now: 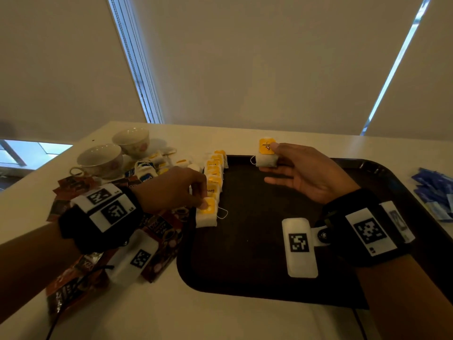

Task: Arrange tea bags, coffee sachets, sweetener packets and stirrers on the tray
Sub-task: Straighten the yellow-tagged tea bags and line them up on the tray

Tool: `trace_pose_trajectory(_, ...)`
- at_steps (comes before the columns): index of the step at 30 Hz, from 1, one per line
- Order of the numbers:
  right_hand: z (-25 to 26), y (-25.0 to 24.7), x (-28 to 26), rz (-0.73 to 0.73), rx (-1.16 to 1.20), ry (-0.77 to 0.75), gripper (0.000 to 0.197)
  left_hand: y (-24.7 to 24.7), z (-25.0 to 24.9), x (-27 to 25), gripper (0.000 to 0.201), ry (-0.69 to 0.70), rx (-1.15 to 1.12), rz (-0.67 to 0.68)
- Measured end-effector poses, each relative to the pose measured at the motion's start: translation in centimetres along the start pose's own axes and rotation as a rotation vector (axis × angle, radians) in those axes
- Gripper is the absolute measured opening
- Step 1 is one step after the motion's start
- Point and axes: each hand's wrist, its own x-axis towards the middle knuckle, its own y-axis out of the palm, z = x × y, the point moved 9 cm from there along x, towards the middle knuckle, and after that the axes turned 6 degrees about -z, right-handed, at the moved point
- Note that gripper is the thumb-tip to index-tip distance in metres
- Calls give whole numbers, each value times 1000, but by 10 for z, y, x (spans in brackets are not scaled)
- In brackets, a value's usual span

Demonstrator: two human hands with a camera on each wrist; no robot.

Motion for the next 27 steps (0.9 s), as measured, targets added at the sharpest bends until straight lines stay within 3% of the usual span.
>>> trace_pose_trajectory(4, -1, 2, 1, 3, -14, 7, 33, -10, -12, -4, 20, 92, -33, -74)
trace_pose_trajectory(9, -1, 3, 0, 3, -29, 2, 21, 14, -26, -13, 12, 180, 76, 116)
trace_pose_trajectory(13, -2, 6, -3, 11, -43, 12, 15, 20, -27, -16, 6, 218, 148, 159)
trace_pose_trajectory(15, -2, 9, -6, 28, -65, 11, 11, 3, -32, -12, 8, 226, 80, 74)
trace_pose_trajectory(18, -5, 21, -10, 80, -107, 20, 11, -38, -49, -6, 20, 256, -184, -208)
trace_pose_trajectory(20, -8, 31, -14, 128, -120, 29, 12, -53, -59, -1, 32, 219, -302, -319)
trace_pose_trajectory(22, -13, 41, -17, 176, -125, 46, 17, -54, -65, 4, 35, 159, -388, -337)
trace_pose_trajectory(27, -22, 52, -21, 239, -170, 83, 17, -47, -56, 9, 10, 56, -486, -315)
